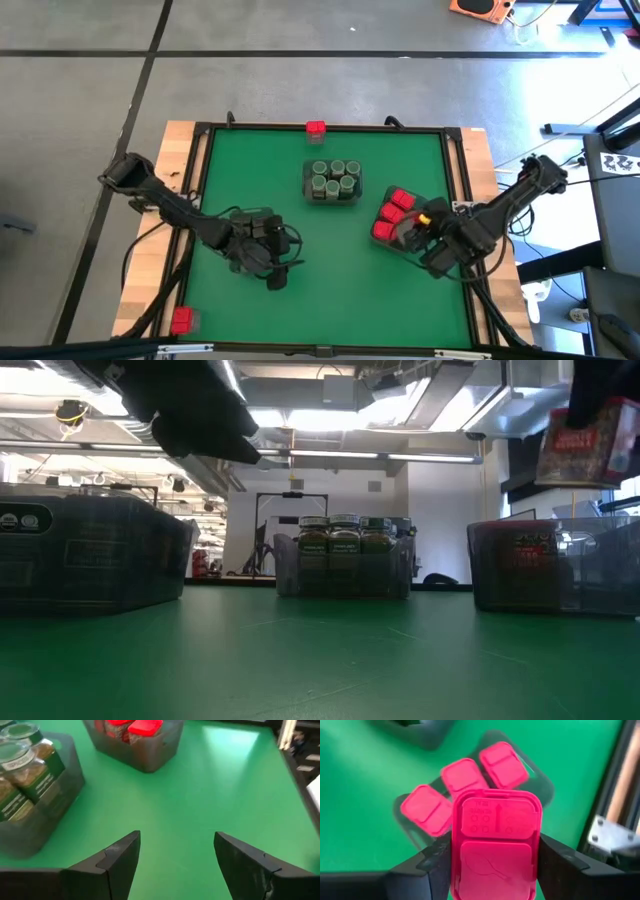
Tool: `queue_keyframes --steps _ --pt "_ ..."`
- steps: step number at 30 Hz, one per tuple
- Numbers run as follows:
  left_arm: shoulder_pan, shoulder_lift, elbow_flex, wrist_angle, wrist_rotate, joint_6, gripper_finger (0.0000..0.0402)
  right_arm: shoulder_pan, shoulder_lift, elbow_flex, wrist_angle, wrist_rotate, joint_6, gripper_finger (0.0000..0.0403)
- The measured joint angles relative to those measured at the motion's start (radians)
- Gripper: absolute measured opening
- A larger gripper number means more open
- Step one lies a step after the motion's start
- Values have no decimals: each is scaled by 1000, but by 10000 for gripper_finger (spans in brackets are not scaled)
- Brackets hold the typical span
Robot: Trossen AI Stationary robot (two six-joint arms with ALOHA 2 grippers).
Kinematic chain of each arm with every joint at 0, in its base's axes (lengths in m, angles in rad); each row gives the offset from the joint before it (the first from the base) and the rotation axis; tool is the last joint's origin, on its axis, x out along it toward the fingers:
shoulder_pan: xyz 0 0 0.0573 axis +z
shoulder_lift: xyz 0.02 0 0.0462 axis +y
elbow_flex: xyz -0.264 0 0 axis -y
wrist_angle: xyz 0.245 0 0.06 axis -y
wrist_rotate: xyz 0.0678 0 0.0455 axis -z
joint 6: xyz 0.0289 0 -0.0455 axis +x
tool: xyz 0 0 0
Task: Sort spices by type
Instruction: Put the red seasoning can into the right black bin
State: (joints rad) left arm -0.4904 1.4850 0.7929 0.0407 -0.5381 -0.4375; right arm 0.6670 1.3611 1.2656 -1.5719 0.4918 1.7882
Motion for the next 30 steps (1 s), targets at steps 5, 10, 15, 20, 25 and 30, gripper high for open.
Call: queue_keyframes --steps 5,10,15,20,25,30 --pt "2 -3 0 -36 1 13 250 -36 -30 -61 3 -43 130 231" --pt "2 -3 0 -19 1 93 250 -79 -28 -83 21 -44 247 226" --pt "0 -3 0 -29 2 156 250 -122 -18 -105 71 -66 326 232" --pt "-2 -3 0 -30 6 149 250 -167 -10 -144 118 -67 395 228" --pt "-2 -3 0 -33 7 150 250 -220 7 -162 129 -147 420 230" --pt "-2 -3 0 -33 6 156 250 -262 24 -162 123 -193 443 230"
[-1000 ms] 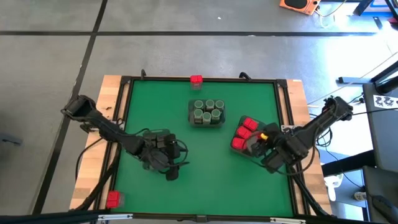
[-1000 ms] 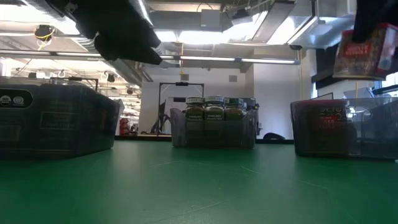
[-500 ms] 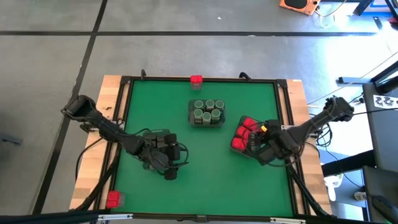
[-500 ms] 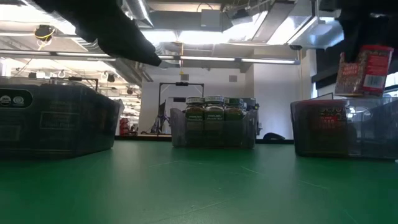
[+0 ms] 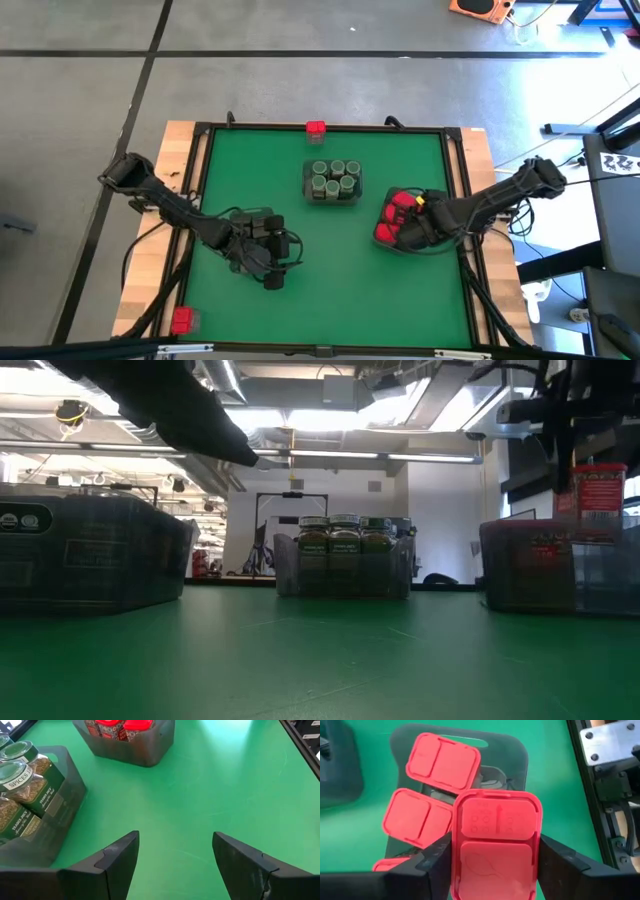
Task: Sort spices by type
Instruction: Put the red seasoning can into the right black bin
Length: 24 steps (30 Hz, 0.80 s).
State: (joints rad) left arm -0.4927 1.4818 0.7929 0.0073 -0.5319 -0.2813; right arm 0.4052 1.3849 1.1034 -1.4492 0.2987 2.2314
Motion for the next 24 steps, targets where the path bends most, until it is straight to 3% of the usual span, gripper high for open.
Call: queue_keyframes --steps 7,24 --pt "0 0 0 0 0 1 250 -69 55 0 -20 -57 7 232" --pt "0 0 0 -43 0 50 250 -138 206 0 23 41 -167 236"
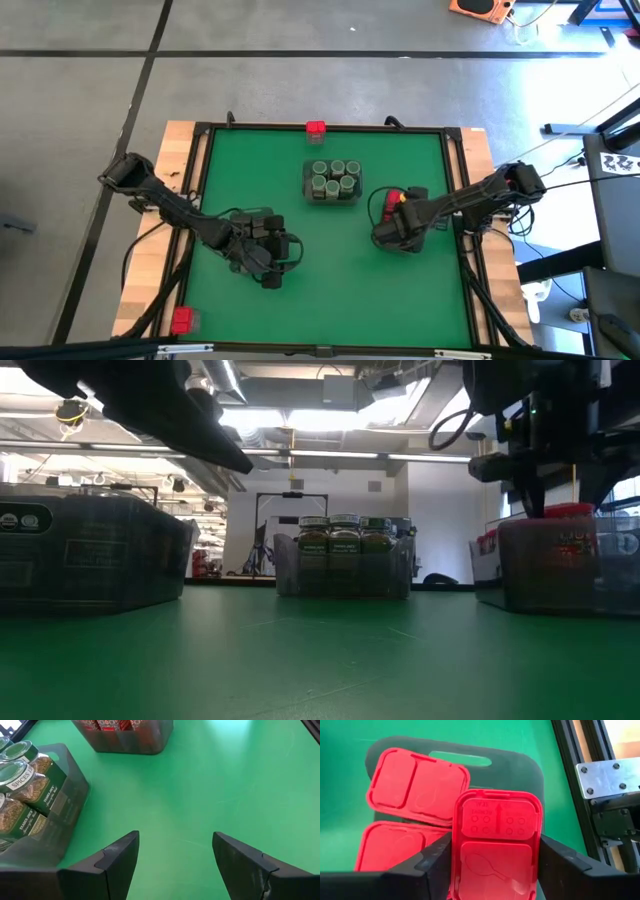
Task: Sort spices by type
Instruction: Put the red seasoning can into the right black bin
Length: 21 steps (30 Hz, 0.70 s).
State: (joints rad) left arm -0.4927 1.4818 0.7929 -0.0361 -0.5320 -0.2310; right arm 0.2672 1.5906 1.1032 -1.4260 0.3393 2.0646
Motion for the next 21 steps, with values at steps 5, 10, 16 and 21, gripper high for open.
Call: queue_keyframes --steps 5,10,16,21 --pt "0 0 0 -5 0 -3 250 0 -2 -34 12 27 -2 236" --pt "0 0 0 -5 0 -3 250 0 -4 -69 24 47 20 239" --pt "0 0 0 -5 0 -3 250 0 -4 -71 26 42 20 269" --pt "0 0 0 -5 0 -8 250 0 -3 -72 24 37 2 299"
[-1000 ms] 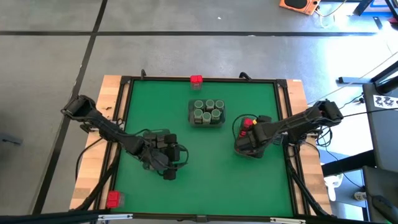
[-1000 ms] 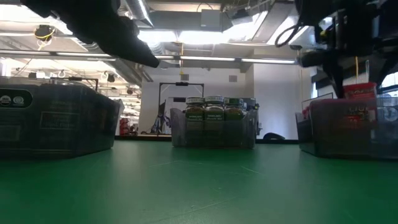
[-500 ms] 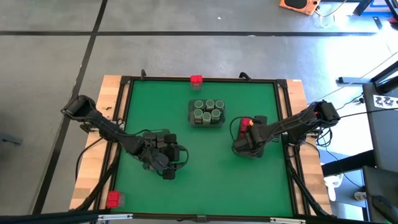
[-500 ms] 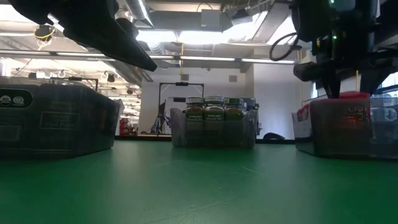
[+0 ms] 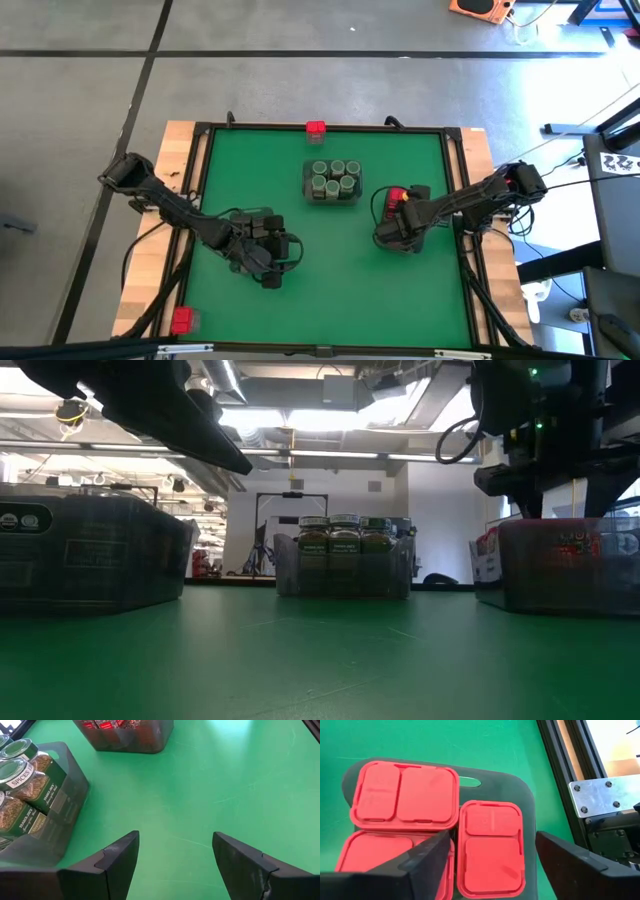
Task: Sort spices by type
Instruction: Put the red seasoning can into the right black bin
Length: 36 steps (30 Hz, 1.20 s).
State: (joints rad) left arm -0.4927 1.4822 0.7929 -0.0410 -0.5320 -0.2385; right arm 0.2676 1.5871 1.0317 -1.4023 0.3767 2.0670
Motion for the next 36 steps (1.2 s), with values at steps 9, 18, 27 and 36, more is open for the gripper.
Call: queue_keyframes --steps 9,18,27,36 --pt "0 0 0 0 0 -22 250 18 5 160 -127 14 -79 312" --pt "2 0 0 23 0 -48 250 145 3 322 -75 189 -263 312" --pt "-38 -9 17 -43 89 32 250 373 3 287 321 522 -472 312" --pt "-194 -18 131 -369 92 83 250 476 33 162 948 671 -896 312"
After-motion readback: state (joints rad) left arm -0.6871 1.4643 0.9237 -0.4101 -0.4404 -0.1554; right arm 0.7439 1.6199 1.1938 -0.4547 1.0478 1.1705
